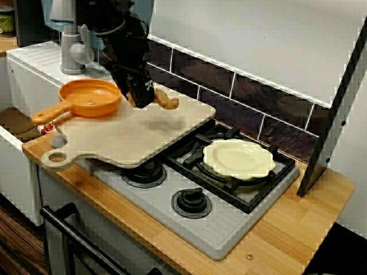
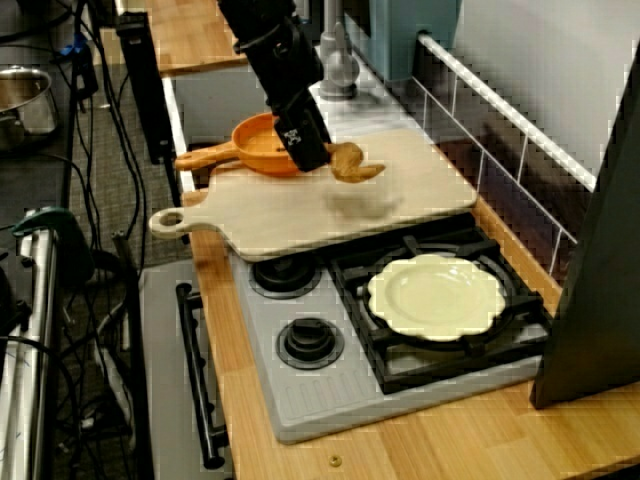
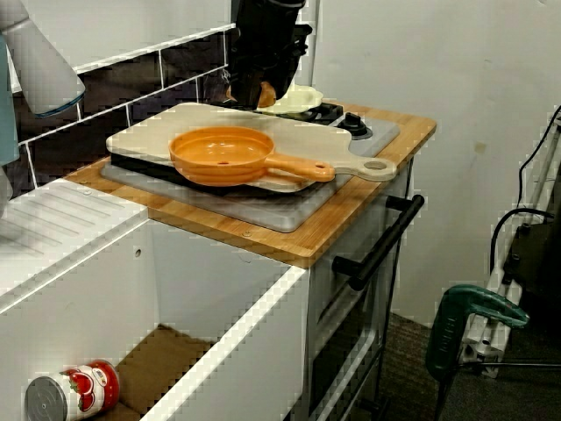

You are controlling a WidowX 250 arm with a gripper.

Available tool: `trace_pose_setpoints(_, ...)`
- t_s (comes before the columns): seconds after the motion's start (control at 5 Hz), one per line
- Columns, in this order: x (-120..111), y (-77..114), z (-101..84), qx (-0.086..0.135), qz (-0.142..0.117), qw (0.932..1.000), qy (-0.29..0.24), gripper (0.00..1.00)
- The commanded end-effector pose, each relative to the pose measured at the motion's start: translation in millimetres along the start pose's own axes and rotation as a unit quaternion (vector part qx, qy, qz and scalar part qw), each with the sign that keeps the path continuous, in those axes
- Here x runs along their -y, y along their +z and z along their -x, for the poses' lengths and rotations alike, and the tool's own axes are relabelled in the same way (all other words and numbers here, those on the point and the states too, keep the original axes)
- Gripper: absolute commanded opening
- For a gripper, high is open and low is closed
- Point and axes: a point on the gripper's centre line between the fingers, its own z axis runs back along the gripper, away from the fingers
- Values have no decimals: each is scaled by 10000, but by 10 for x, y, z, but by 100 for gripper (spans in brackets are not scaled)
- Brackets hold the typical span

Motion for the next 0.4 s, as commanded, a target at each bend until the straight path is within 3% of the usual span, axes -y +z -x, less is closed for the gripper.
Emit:
trace_pose_setpoints(0.0,76,320,-346,303,359,9988,-104,0)
trace_pose_setpoints(0.2,252,371,-483,375,596,9974,-182,0)
